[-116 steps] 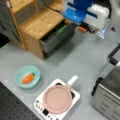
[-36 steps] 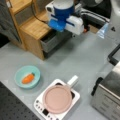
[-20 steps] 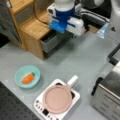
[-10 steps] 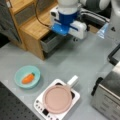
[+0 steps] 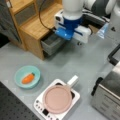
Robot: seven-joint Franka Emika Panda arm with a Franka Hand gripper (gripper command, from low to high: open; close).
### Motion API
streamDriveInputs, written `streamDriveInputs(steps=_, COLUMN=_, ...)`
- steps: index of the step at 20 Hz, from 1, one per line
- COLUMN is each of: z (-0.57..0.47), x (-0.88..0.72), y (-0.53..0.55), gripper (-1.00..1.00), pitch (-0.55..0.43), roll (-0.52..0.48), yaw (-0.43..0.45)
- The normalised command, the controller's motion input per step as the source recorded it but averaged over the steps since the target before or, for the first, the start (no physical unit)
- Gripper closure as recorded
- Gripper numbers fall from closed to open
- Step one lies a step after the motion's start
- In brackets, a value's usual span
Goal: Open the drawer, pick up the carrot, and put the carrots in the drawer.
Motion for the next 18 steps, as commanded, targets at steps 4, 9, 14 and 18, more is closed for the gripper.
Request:
streamDriveInputs(steps=4, z=-0.23, x=-0.19, y=0.4, gripper=-1.0, pitch=-0.127, roll=-0.066, yaw=-0.085)
streamDriveInputs(steps=9, z=-0.21, x=-0.21, y=0.36, gripper=-1.0, pitch=-0.119, roll=-0.052, yaw=-0.074)
streamDriveInputs(steps=14, z=-0.1, x=-0.23, y=0.27, gripper=-1.0, pitch=-0.099, roll=-0.012, yaw=-0.079)
streamDriveInputs(steps=18, z=0.02, x=-0.23, y=0.24, gripper=-1.0, pitch=-0.066, roll=0.029, yaw=-0.097)
